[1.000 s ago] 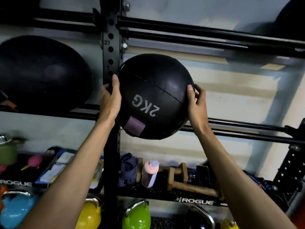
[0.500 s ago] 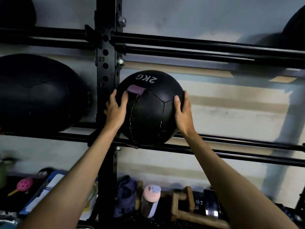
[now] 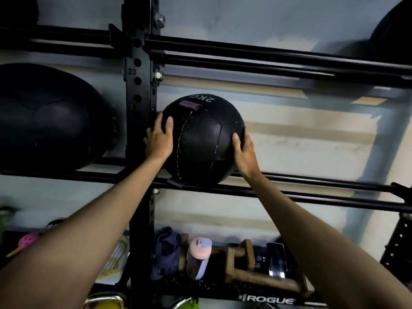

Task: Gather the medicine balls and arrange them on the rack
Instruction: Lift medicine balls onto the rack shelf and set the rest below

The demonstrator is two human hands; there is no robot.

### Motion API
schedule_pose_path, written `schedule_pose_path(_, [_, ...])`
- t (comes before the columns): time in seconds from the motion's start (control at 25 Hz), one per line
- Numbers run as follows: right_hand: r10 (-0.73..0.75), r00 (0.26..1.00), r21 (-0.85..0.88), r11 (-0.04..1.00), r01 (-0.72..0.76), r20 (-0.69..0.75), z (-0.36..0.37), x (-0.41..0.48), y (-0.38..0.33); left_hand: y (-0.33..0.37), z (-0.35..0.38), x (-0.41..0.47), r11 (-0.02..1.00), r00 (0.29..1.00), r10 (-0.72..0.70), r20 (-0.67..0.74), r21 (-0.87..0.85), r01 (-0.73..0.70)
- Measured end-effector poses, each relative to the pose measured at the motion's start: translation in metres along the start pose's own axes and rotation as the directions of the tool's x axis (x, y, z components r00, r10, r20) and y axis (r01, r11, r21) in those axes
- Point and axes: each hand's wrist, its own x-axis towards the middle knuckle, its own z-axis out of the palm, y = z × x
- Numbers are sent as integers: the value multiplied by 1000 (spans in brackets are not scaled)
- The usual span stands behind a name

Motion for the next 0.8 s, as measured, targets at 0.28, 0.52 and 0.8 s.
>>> schedule_pose_path(0.28, [42, 994, -327, 945, -8, 99, -33, -107, 26, -44, 22, -119, 965, 964, 240, -112, 131, -225])
schedule_pose_path(0.52, [219, 939, -657, 754, 9, 265, -69, -229, 83, -104, 85, -227, 902, 912, 286, 294, 237, -360])
schedule_pose_path(0.8, [585, 777, -763, 604, -228, 231, -132, -358, 162, -162, 163, -352, 836, 578, -17, 816, 329, -440])
